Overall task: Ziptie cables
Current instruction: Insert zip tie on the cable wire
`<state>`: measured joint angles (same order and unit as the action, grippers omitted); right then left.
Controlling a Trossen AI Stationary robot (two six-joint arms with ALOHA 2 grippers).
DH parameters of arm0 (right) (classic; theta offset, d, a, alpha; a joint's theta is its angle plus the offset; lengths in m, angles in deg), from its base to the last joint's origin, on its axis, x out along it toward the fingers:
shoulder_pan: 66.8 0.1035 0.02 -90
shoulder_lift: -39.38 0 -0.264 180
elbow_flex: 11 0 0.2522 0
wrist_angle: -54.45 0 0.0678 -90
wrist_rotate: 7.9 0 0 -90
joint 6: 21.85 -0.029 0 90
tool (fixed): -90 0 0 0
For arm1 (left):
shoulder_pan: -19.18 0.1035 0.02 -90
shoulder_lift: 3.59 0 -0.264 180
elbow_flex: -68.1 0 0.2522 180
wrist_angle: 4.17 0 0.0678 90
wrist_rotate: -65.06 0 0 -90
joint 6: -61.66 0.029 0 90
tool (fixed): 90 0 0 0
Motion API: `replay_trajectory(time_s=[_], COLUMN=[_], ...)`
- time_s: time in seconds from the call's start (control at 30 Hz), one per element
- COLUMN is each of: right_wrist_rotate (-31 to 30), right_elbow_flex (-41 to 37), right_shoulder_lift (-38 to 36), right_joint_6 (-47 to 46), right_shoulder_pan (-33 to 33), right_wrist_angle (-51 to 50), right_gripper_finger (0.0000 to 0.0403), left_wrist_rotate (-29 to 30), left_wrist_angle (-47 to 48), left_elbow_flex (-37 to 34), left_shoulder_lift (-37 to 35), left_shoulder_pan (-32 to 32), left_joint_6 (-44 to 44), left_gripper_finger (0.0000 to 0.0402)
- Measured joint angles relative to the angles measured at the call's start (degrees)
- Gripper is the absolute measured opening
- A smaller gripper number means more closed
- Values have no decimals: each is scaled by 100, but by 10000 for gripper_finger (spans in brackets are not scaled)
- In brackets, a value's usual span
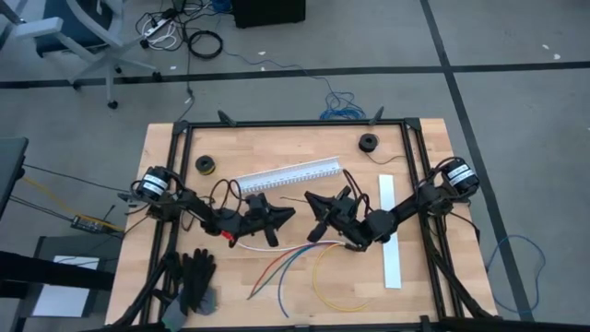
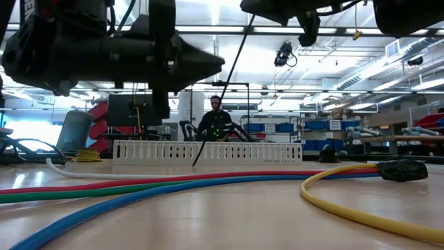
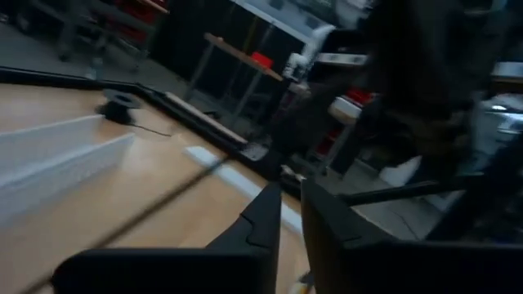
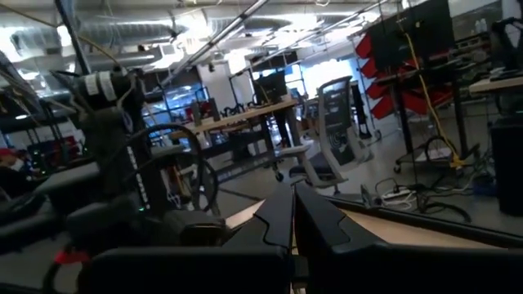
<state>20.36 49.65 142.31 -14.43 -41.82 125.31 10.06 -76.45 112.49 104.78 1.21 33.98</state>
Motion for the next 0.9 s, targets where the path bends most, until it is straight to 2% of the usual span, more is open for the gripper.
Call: replay_trajectory(time_s=[0.17,0.33,0.5,0.63,0.8,0.9], right_wrist_rotate=[-66,-149,-141,-123,-108,-107], right_elbow_flex=[0,0,8,357,933,1121], right_shoulder_lift=[0,0,2,2,2,4], right_joint_6=[-2,-185,-482,-192,118,131], right_shoulder_pan=[-132,-268,-344,-344,-342,-373], right_wrist_angle=[184,438,428,374,-124,-549], right_gripper_finger=[0,0,0,0,0,0], left_wrist_rotate=[-565,-549,-267,73,420,418], left_wrist_angle=[38,52,-42,-394,-351,-395], left_elbow_flex=[168,184,182,106,90,161], left_shoulder_lift=[0,0,122,516,990,1046], left_shoulder_pan=[-5,-7,13,11,15,15], left_joint_6=[-203,-648,-1001,-1243,-2206,-2245], left_gripper_finger=[83,124,124,122,122,120])
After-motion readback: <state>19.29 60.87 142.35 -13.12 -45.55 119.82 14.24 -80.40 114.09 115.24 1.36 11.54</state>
